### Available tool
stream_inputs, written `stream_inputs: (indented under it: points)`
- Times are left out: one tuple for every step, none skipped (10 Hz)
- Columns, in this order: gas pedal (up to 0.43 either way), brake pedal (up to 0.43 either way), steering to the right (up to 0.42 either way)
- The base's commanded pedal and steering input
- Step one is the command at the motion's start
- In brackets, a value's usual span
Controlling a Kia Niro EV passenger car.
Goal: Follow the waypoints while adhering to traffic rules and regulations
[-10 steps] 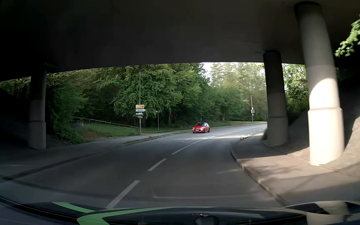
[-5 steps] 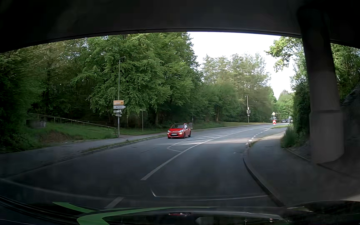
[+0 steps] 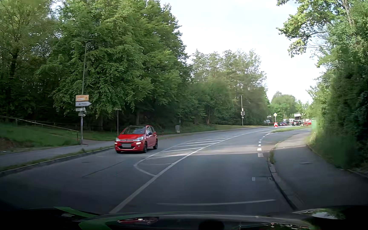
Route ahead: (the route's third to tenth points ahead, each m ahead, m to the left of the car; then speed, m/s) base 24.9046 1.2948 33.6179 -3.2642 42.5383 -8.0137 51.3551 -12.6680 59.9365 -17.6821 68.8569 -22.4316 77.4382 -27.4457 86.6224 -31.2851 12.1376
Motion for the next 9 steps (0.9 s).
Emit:
stream_inputs:
  points:
    - [0.157, 0.0, 0.063]
    - [0.157, 0.0, 0.063]
    - [0.169, 0.0, 0.063]
    - [0.169, 0.0, 0.063]
    - [0.177, 0.0, 0.063]
    - [0.177, 0.0, 0.063]
    - [0.189, 0.0, 0.064]
    - [0.189, 0.0, 0.064]
    - [0.197, 0.0, 0.063]
